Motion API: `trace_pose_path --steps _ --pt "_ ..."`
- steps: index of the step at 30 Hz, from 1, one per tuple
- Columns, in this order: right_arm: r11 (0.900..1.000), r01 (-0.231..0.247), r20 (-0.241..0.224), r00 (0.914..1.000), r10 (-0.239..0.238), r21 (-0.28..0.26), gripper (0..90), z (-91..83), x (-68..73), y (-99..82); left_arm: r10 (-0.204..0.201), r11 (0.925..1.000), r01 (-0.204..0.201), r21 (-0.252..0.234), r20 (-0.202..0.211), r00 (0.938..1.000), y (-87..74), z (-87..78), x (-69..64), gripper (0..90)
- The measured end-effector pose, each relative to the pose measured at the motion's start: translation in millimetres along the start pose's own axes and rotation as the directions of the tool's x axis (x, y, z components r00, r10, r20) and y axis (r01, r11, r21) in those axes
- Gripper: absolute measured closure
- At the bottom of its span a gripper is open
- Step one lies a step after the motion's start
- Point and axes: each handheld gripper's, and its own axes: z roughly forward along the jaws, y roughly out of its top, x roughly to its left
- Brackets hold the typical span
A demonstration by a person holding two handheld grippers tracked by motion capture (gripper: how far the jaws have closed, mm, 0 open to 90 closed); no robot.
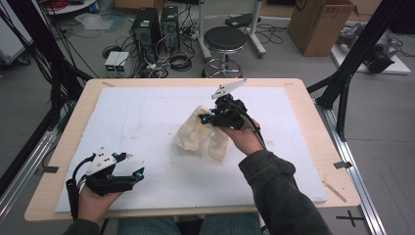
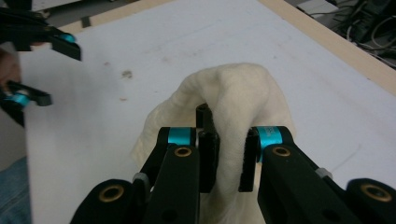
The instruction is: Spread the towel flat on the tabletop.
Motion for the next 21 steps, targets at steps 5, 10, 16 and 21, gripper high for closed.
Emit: trace_pose_path --steps 5,10,16,21 --pt "0.9993 0.025 -0.073 0.9970 -0.027 -0.028 82.8 5.1 21.6 2.6 0.002 0.9999 -0.002 -0.011 0.002 1.0000 0.7 -0.2 -1.0 18.7" --pt "0.9995 0.001 -0.080 0.9968 0.002 0.033 81.7 34.5 17.7 -5.7 0.007 0.9999 -0.007 -0.016 0.010 0.9999 1.1 -0.3 -2.4 18.8" --pt "0.9954 -0.023 -0.049 0.9984 0.028 0.093 81.1 66.9 4.9 -20.0 0.003 0.9998 -0.003 -0.019 0.014 0.9999 1.2 0.6 -1.5 18.7" --pt "0.9902 -0.053 0.015 0.9986 0.051 0.129 80.8 89.8 -12.1 -27.9 0.009 0.9998 -0.008 -0.018 0.025 0.9996 2.3 3.2 -3.9 18.7"
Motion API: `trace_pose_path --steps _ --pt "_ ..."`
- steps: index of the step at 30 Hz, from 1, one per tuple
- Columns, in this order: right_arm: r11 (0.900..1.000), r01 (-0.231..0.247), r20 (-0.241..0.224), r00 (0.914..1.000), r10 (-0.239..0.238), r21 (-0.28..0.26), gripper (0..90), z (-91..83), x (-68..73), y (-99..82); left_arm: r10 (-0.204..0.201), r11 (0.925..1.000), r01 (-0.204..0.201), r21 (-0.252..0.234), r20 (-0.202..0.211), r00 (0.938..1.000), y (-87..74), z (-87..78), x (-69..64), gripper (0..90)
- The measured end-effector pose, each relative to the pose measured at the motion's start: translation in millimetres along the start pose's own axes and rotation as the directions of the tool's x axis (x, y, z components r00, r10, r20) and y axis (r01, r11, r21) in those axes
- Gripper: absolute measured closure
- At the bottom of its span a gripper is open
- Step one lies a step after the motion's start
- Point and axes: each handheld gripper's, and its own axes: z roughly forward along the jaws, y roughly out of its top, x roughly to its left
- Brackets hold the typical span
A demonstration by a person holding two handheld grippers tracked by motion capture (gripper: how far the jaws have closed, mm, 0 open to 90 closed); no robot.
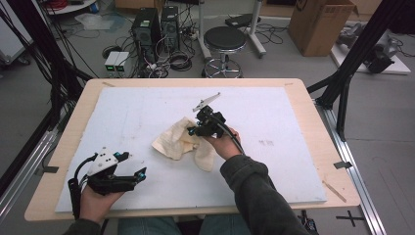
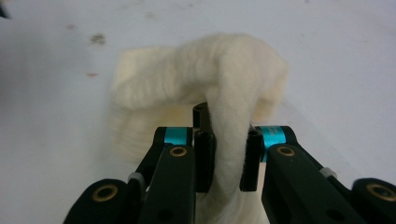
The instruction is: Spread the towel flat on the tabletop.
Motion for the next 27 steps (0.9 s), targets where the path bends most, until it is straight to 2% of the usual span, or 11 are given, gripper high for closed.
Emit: trace_pose_path --steps 2,5,7,9,10,11,13,16,21,25,27 --pt "0.9990 -0.043 0.025 0.9988 0.043 0.013 79.0 9.4 -10.9 -2.7 0.006 1.0000 -0.006 0.002 0.006 1.0000 0.7 1.2 -1.4 18.7" --pt "0.9985 -0.049 0.042 0.9980 0.048 0.023 77.5 15.4 -17.9 -5.3 0.012 0.9999 -0.012 0.005 0.014 0.9998 1.5 3.7 -3.4 18.8" --pt "0.9975 -0.069 0.038 0.9969 0.068 0.018 74.3 18.2 -22.9 -7.3 0.008 1.0000 -0.008 0.000 0.022 0.9997 2.4 5.2 -4.9 18.8" --pt "0.9974 -0.071 0.025 0.9971 0.071 0.005 70.6 17.8 -24.5 -7.7 0.007 1.0000 -0.007 -0.002 0.032 0.9995 3.6 6.7 -6.5 18.9" --pt "0.9977 -0.067 0.021 0.9975 0.067 -0.012 65.0 13.7 -23.0 -6.9 0.007 1.0000 -0.007 -0.004 0.036 0.9993 4.3 7.4 -7.2 19.1" --pt "0.9977 -0.067 0.021 0.9975 0.067 -0.012 65.0 13.7 -23.0 -6.9 0.004 1.0000 -0.004 -0.008 0.039 0.9992 5.0 8.2 -8.5 19.1" --pt "0.9965 -0.063 -0.002 0.9980 0.063 -0.055 60.3 7.9 -22.0 -7.1 0.009 0.9999 -0.009 -0.010 0.047 0.9988 6.7 10.2 -11.0 19.5" --pt "0.9940 -0.062 -0.018 0.9980 0.061 -0.090 51.6 -3.5 -18.2 -9.6 0.012 0.9998 -0.011 -0.017 0.060 0.9981 9.3 13.4 -16.0 19.9" --pt "0.9883 -0.038 -0.004 0.9993 0.037 -0.148 40.3 -28.4 -9.1 -18.4 0.018 0.9997 -0.017 -0.018 0.089 0.9959 13.7 20.4 -23.3 21.2" --pt "0.9830 -0.016 0.005 0.9998 0.017 -0.183 38.5 -48.5 -2.9 -30.2 0.024 0.9996 -0.022 -0.020 0.118 0.9927 19.9 30.6 -30.8 24.1" --pt "0.9800 -0.014 0.000 0.9999 0.014 -0.198 38.4 -59.5 1.9 -42.6 0.027 0.9995 -0.025 -0.019 0.134 0.9906 23.6 38.3 -35.2 27.3"
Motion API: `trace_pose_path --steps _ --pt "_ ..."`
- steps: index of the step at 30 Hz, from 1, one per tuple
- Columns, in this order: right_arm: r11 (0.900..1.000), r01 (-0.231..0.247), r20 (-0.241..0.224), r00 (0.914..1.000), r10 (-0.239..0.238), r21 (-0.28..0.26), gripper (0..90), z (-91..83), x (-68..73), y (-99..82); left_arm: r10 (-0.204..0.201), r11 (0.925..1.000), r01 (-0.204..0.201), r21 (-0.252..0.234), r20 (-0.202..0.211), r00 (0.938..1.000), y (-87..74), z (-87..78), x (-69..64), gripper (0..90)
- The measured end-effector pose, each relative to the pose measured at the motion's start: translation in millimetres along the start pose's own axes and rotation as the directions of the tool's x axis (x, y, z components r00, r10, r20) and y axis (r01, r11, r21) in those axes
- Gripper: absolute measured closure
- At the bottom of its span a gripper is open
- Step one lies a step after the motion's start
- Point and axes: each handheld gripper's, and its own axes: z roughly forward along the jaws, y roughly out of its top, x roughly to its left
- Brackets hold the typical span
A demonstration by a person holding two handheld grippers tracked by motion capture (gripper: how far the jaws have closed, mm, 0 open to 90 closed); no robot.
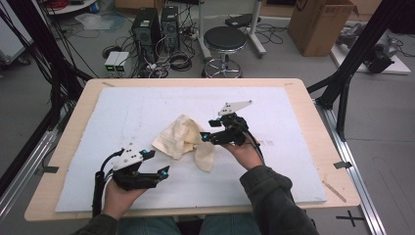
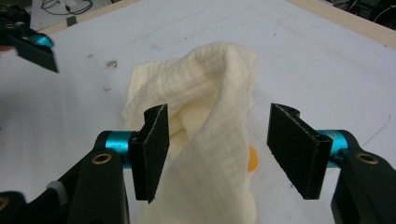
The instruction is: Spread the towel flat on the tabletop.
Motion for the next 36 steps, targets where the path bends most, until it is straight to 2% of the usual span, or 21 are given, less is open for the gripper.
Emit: trace_pose_path --steps 2,4,7,10,11,15,19,22,28,29,32,35,36 --pt "1.0000 0.001 0.000 1.0000 -0.001 0.009 38.2 -3.3 1.5 -2.8 0.006 1.0000 -0.006 0.007 0.024 0.9997 3.9 10.3 -2.5 29.0" --pt "0.9999 0.008 -0.005 1.0000 -0.008 -0.009 39.1 -10.2 5.7 -10.2 0.007 0.9998 -0.007 0.017 0.040 0.9992 7.5 21.8 -4.1 32.2" --pt "1.0000 0.009 -0.015 0.9998 -0.009 0.000 41.3 -16.5 9.9 -21.2 -0.002 0.9998 0.001 0.021 0.045 0.9990 11.2 38.6 -5.8 39.7" --pt "0.9998 0.017 -0.026 0.9995 -0.016 0.009 44.0 -19.2 13.5 -32.6 0.005 0.9985 -0.007 0.053 0.042 0.9991 15.4 55.8 -5.4 46.0" --pt "0.9994 0.030 -0.033 0.9990 -0.029 0.017 45.5 -17.6 15.5 -39.4 0.007 0.9980 -0.009 0.062 0.047 0.9989 16.7 60.0 -5.0 49.7" --pt "0.9984 0.040 -0.047 0.9982 -0.038 0.039 48.0 -13.3 20.1 -48.2 0.006 0.9950 -0.013 0.099 0.066 0.9978 23.2 81.2 -2.0 54.5" --pt "0.9975 0.034 -0.077 0.9966 -0.029 0.063 51.0 -3.1 23.3 -63.7 -0.002 0.9874 -0.009 0.158 0.069 0.9976 21.7 101.0 1.4 58.6" --pt "0.9955 0.034 -0.088 0.9958 -0.027 0.088 51.4 1.8 25.0 -67.5 -0.003 0.9788 -0.005 0.205 0.041 0.9991 19.7 112.4 3.3 59.5" --pt "0.9876 0.070 -0.107 0.9927 -0.056 0.140 53.4 17.9 26.8 -72.0 -0.019 0.9724 0.016 0.233 0.011 0.9998 18.7 123.9 8.7 64.3" --pt "0.9840 0.070 -0.109 0.9927 -0.052 0.164 54.6 22.7 26.1 -74.6 -0.018 0.9714 0.017 0.237 0.002 0.9998 18.2 125.5 8.4 68.6" --pt "0.9804 0.081 -0.103 0.9927 -0.063 0.180 57.2 26.1 25.7 -76.2 -0.008 0.9625 0.012 0.271 -0.016 0.9998 17.0 129.3 9.4 71.6" --pt "0.9757 0.110 -0.093 0.9913 -0.093 0.190 63.9 28.4 27.1 -76.3 0.006 0.9622 0.001 0.272 -0.026 0.9997 16.1 130.6 10.2 81.0" --pt "0.9757 0.110 -0.093 0.9913 -0.093 0.190 63.9 28.4 27.1 -76.3 0.005 0.9621 0.003 0.273 -0.028 0.9996 16.3 130.1 10.3 81.0"
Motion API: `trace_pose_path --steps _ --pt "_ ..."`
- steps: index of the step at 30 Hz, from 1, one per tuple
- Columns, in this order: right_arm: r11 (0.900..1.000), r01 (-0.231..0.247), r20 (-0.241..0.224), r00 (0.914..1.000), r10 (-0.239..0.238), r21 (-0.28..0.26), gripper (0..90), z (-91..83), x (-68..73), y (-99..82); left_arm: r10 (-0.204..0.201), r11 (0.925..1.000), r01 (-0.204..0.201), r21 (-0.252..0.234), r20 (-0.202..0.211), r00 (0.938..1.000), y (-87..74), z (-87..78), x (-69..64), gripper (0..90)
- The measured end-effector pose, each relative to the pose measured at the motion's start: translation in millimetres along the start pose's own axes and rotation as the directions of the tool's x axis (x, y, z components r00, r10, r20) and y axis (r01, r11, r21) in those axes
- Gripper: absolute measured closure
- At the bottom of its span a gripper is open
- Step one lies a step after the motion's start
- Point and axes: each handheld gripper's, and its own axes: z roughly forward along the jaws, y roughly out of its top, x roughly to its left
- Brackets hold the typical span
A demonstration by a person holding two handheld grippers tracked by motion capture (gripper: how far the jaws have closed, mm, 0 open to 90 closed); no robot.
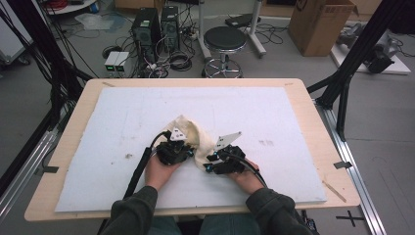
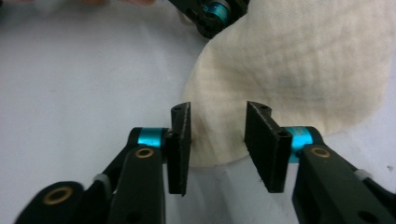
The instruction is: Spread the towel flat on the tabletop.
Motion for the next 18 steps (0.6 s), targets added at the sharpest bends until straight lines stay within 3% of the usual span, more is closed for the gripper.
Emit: trace_pose_path --steps 4,10,13,18 --pt "0.9999 0.011 0.019 0.9998 -0.011 -0.002 74.2 0.4 -0.8 -0.6 0.023 0.9997 -0.023 0.003 0.010 0.9997 0.0 -3.8 0.1 85.6" --pt "0.9999 -0.010 0.007 0.9999 0.010 -0.012 85.3 -1.1 -4.9 -2.1 0.059 0.9982 -0.058 -0.012 0.035 0.9976 -0.2 -18.0 -1.1 86.5" --pt "0.9998 -0.012 -0.017 0.9998 0.012 -0.014 86.7 -5.6 -3.0 -2.0 0.076 0.9969 -0.075 -0.023 0.053 0.9957 -2.7 -28.7 -1.7 86.5" --pt "0.9990 0.028 -0.034 0.9990 -0.029 -0.035 87.3 -18.7 6.2 -3.2 0.119 0.9922 -0.115 -0.047 0.089 0.9889 -10.1 -55.0 -3.7 86.6"
